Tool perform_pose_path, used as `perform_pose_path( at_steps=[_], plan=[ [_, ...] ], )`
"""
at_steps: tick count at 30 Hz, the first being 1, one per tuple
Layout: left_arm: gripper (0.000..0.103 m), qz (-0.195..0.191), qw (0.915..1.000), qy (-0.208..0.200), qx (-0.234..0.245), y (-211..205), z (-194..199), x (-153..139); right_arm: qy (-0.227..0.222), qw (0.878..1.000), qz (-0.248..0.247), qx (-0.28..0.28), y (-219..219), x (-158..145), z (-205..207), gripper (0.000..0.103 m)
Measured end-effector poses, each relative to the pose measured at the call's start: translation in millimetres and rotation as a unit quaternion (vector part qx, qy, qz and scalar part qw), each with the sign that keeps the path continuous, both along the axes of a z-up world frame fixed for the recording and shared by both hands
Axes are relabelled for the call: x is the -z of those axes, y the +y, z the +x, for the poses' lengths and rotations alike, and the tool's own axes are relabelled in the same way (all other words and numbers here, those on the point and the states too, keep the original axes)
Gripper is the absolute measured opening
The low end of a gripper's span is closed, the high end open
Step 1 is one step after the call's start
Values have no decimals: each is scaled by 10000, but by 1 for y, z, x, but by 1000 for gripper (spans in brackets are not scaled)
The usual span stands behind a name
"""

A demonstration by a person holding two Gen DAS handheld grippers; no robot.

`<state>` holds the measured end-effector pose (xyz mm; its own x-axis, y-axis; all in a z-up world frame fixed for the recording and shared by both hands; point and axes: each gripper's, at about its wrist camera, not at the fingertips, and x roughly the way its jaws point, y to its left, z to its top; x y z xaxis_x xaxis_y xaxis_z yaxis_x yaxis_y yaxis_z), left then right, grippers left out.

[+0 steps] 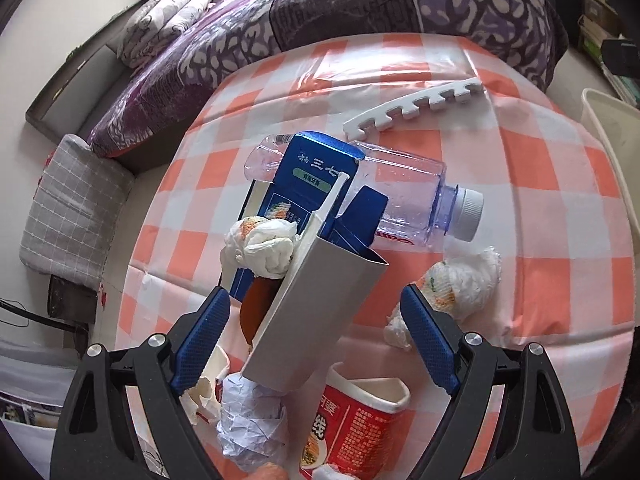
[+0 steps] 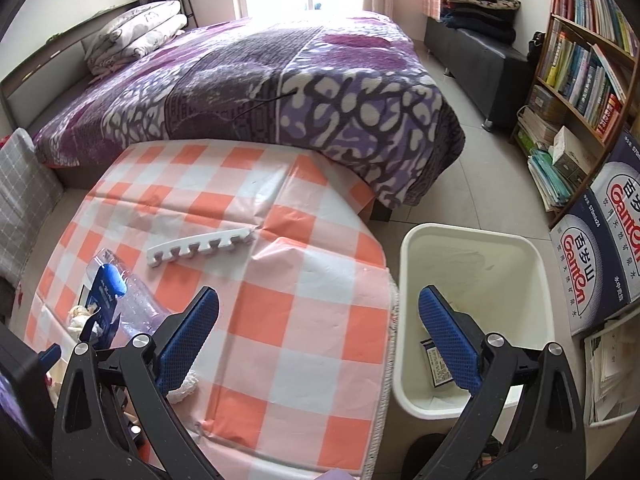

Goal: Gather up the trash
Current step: 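Grasp the white milk carton with the left tool, then grasp the crumpled white tissue with the right tool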

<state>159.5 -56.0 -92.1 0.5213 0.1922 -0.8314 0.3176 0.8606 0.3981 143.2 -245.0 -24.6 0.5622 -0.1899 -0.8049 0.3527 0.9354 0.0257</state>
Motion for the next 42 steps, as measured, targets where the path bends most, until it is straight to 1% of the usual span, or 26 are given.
perform_pose_path(
  at_steps=[1,3,4,5,6,7,9,10,11,12,13,14,15,16,19,20,21,24,27,29,33,35,36,39,42],
  plan=[
    [82,51,10000,-55,19,1,1,2,17,10000,6,-32,3,1,1,96],
    [65,77,9999,-64,39,4,4,5,57,9999,19,-104,7,3,4,96],
    [59,51,10000,-21,20,7,6,6,80,9999,26,-142,10,5,6,96],
    [48,-34,10000,47,-10,11,8,7,106,9998,39,-175,11,6,7,96],
    [47,-128,9999,83,-48,15,10,5,125,9997,57,-199,13,7,8,96],
    [46,-310,9994,97,-83,21,12,1,149,9996,93,-221,14,8,10,96],
    [45,-833,9961,215,-204,34,16,-8,189,9993,186,-251,15,9,12,96],
    [45,-1178,9921,298,-312,43,19,-15,198,9992,217,-264,16,10,13,96],
    [44,-1548,9862,395,-433,53,22,-22,199,9991,243,-277,17,10,14,96],
    [43,-1919,9786,486,-563,64,25,-28,200,9991,250,-291,19,10,15,96],
    [43,-2321,9686,557,-703,76,28,-36,201,9990,253,-310,20,11,15,96],
    [43,-2698,9576,604,-816,88,29,-43,209,9989,251,-336,23,11,16,96],
    [42,-3100,9440,648,-926,100,31,-51,222,9988,252,-369,25,12,17,96],
    [42,-3425,9316,664,-1021,111,32,-57,235,9986,249,-397,28,13,18,96],
    [40,-4189,8975,638,-1220,137,31,-72,281,9982,203,-499,36,16,20,96],
    [39,-4352,8893,587,-1276,144,30,-77,296,9980,180,-536,40,17,21,96],
    [39,-4465,8834,506,-1330,151,29,-82,305,9977,161,-578,43,18,21,96],
    [39,-4563,8772,226,-1478,166,23,-96,317,9970,104,-697,53,21,23,96],
    [39,-4684,8680,0,-1652,186,20,-105,322,9960,54,-833,65,24,25,96],
    [39,-4705,8647,-113,-1754,198,18,-110,335,9951,37,-929,74,26,27,96],
    [39,-4718,8582,-307,-1997,224,15,-115,270,9911,-17,-1305,101,30,32,96],
    [39,-4774,8528,-368,-2082,237,12,-116,212,9879,-13,-1533,115,31,34,96],
    [39,-4789,8509,-392,-2124,241,12,-117,200,9858,10,-1667,123,31,35,96],
    [39,-4766,8492,-457,-2226,255,10,-117,220,9769,97,-2125,150,39,38,96],
    [39,-4754,8482,-462,-2290,264,9,-115,357,9646,220,-2602,180,51,41,96]
  ],
)
